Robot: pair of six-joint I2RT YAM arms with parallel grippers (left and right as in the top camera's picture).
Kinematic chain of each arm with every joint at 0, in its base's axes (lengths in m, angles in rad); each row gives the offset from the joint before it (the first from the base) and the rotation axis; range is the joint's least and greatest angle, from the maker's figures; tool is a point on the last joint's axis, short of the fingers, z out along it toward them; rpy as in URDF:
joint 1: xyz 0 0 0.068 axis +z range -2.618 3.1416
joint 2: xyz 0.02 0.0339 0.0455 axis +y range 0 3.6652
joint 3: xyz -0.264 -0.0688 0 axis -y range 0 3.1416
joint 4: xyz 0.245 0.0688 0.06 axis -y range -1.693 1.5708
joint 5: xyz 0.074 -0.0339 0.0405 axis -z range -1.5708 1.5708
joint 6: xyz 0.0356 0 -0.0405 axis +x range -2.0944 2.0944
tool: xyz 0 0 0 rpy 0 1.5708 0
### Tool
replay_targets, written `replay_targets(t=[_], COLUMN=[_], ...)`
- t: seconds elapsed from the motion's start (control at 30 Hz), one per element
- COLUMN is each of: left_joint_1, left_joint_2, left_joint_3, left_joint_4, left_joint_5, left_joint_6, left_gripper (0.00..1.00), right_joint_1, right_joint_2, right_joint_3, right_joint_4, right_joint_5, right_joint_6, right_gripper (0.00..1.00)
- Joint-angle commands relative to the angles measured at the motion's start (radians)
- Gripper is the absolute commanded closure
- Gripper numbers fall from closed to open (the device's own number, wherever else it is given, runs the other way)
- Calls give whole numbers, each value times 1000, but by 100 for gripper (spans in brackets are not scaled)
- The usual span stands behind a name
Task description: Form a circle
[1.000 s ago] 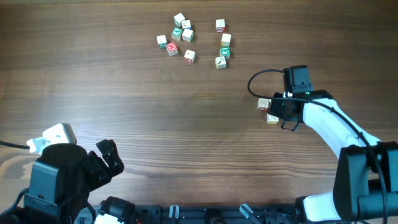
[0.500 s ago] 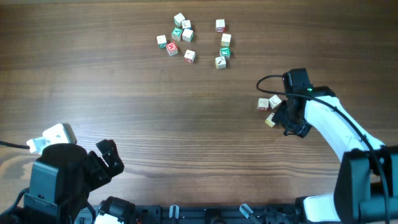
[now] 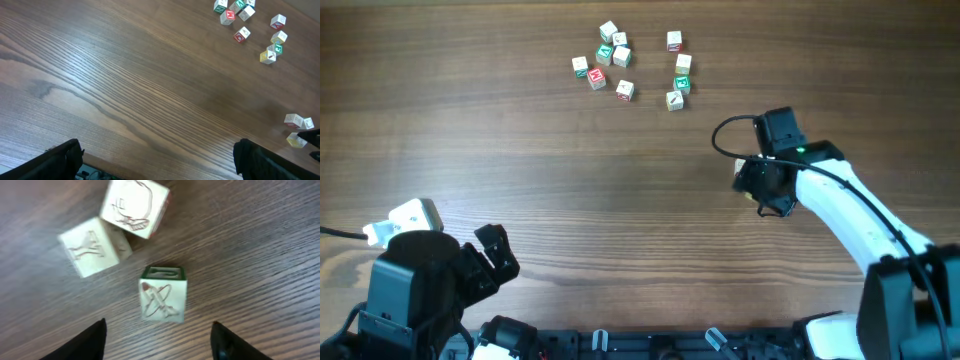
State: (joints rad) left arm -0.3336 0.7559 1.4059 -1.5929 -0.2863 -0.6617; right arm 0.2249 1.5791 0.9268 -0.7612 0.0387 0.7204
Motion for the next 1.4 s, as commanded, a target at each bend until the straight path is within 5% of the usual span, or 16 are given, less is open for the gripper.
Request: replay_targets(t=[0.0,0.13,0.37,0.83,1.37], left_joint_1=[5,5,5,5,5], left_joint_2=[2,2,2,2,2], left_joint_3=[0,0,0,0,0], left_joint_4=[2,2,2,2,2], left_joint_5=[5,5,5,5,5], left_joint_6=[-13,-13,-13,-13,-13], left_gripper=[0,0,0,0,0], right_joint_1=[3,3,3,3,3], right_joint_2=[66,82,82,82,78], right_joint_3=[14,14,14,14,15], right_joint_4=[10,34,46,93,111], right_joint_5=[67,74,74,119,74], right_joint_6=[-64,-92,-41,224,211], right_gripper=[42,59,72,71,54])
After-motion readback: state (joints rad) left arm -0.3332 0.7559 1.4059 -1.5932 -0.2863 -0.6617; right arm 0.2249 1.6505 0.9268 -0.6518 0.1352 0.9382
